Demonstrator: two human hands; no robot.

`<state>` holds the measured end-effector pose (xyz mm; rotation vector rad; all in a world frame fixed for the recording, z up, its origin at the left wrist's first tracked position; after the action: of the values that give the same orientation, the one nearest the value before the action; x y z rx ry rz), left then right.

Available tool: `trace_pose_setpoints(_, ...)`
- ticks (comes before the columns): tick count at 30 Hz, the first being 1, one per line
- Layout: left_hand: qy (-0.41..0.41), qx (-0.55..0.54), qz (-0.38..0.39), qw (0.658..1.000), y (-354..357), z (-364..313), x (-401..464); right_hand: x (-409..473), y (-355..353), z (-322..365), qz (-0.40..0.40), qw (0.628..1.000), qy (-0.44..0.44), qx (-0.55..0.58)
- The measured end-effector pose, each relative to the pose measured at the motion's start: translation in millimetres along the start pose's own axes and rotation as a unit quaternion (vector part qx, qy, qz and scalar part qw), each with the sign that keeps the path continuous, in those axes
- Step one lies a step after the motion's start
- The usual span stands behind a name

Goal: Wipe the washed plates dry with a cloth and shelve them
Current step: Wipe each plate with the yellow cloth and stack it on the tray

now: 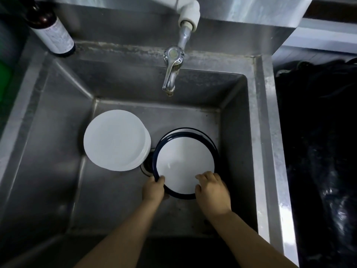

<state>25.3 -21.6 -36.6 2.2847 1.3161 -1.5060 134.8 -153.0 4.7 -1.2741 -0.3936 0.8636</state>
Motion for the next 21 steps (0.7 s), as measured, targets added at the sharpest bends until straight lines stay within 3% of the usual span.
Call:
trace_pose_setpoints(6,0.021,-0.062,-0.029,0.997,-3.6,-8.7,-14.2,-8.3,-8.4,2.5,-0.006,1.0,-0.007,-0.008)
trace_pose_setpoints(14,0.119,0.011,-0.029,0.992,-66.4,-30.1,-51.4,-15.2,-52.2,15.4,0.01,0.999,0.043,0.014)
trace_pose_setpoints(18,0.162,0.011,-0.007,0.987,-117.0,-39.0,-76.3,-18.6,-79.6,25.8,0.054,0.978,0.142,0.142)
trace_pose_setpoints(21,0.205,0.013,0.002,0.979,-156.5,-51.4,-99.6,-18.6,-101.1,42.0,0.083,0.916,0.239,0.311)
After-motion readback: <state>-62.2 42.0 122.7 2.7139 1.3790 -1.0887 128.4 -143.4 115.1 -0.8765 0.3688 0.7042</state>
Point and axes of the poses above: each hand's wrist, its own x-axis towards the middle knuckle, its own y-axis out of the palm, z = x × y, the point moved 1 cm from there along x, towards the middle knuckle, and after that the axes turned 1 degree about -y, right-handed, at the moved point
